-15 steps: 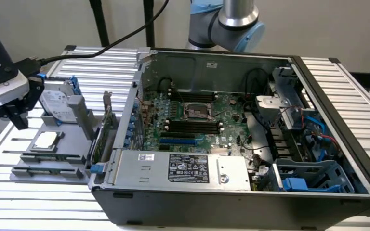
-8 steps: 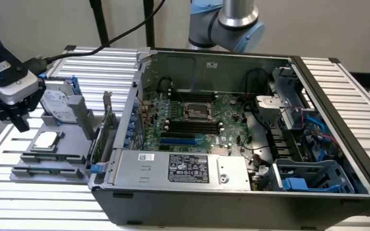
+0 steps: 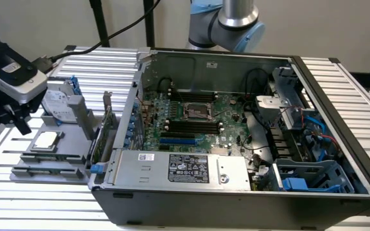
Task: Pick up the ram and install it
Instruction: 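Pick up the ram and move it above insertion slot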
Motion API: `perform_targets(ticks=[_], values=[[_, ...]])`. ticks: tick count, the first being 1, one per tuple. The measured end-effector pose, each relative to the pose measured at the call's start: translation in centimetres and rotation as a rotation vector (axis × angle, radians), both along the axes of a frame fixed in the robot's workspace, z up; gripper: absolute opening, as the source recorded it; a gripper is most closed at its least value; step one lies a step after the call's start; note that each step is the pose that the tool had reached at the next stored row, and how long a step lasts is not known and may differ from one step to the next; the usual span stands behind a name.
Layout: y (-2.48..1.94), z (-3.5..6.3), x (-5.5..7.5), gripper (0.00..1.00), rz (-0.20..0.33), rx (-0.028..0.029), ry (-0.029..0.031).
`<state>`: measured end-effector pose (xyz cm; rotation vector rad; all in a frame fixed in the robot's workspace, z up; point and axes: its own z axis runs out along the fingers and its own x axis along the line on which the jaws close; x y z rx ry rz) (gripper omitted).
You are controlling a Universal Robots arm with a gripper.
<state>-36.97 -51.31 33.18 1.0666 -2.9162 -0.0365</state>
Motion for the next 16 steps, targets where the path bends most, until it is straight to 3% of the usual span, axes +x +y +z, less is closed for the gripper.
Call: perform_targets(ticks=[16], values=[[0.00,-1.49,0.0,0.11,0.292,0.0000,0.0000]])
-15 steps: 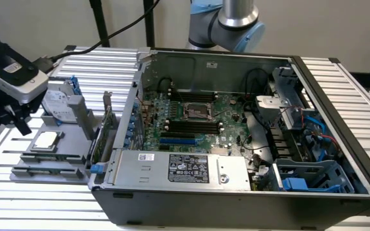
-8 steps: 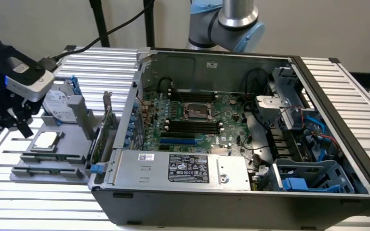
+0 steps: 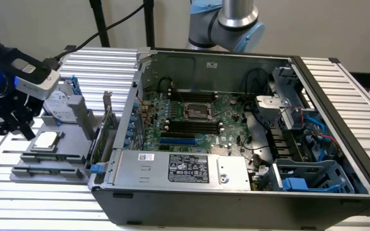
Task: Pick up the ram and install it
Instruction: 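Pick up the ram and move it above insertion slot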
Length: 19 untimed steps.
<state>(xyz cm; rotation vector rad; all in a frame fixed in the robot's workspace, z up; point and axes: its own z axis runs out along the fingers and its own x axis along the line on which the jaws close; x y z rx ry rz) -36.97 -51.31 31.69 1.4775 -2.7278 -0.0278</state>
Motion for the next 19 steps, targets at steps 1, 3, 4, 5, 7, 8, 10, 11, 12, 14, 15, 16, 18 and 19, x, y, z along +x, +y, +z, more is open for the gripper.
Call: perform_targets(ticks=[1,3,4,5,7,8,10,11,12,14,15,16,18,19], values=[[0.00,-0.10,0.0,0.11,0.018,0.0001,-0.0001],[0.00,-0.28,0.0,0.11,0.054,0.0000,0.0000],[0.00,-0.37,0.0,0.11,0.072,0.0001,-0.0001],[0.00,-0.45,0.0,0.11,0.090,0.0000,0.0000],[0.00,-0.64,0.0,0.11,0.127,0.0000,0.0000],[0.00,-0.72,0.0,0.11,0.146,-0.0001,0.0001],[0.00,-0.90,0.0,0.11,0.182,0.0001,-0.0001],[0.00,-0.97,0.0,0.11,0.199,-0.0001,0.0000],[0.00,-1.02,0.0,0.11,0.217,-0.0001,0.0001],[0.00,-1.12,0.0,0.11,0.253,0.0001,0.0002],[0.00,-1.17,0.0,0.11,0.273,0.0001,0.0005],[0.00,-1.20,0.0,0.11,0.291,0.0000,0.0012],[0.00,-1.28,0.0,0.11,0.327,-0.0001,0.0021],[0.00,-1.32,0.0,0.11,0.344,-0.0003,0.0027]])
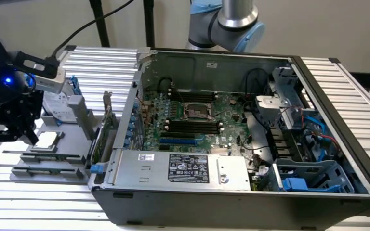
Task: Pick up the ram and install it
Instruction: 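Pick up the ram and move it above insertion slot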
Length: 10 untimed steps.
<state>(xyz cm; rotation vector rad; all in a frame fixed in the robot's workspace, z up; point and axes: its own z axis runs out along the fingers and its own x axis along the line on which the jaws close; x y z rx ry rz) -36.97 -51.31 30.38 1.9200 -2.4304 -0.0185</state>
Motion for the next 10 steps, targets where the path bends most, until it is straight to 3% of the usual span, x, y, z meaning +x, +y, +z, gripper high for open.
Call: perform_targets(ticks=[10], values=[[0.00,-0.49,-0.05,0.11,0.163,-0.0049,0.0034]])
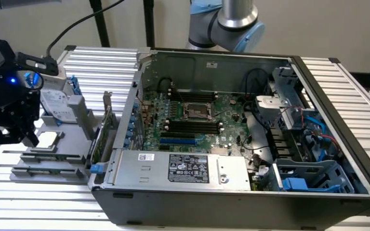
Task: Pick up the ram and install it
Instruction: 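Pick up the ram and move it above insertion slot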
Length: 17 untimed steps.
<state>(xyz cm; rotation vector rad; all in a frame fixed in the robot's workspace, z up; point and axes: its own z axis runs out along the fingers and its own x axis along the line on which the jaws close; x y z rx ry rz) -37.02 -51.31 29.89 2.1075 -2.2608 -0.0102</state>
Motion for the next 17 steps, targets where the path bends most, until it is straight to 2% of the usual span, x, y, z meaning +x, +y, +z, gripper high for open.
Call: perform_targets(ticks=[8,11,15,16,17], values=[[-0.01,-0.98,-0.8,0.11,0.040,-0.0005,0.0000],[-0.01,-1.14,-0.8,0.11,0.063,-0.0007,0.0002],[-0.01,-1.23,-0.9,0.11,0.068,-0.0011,0.0001],[-0.01,-1.23,-0.9,0.12,0.068,-0.0011,0.0001],[-0.01,-1.25,-0.9,0.17,0.068,-0.0012,0.0000]])
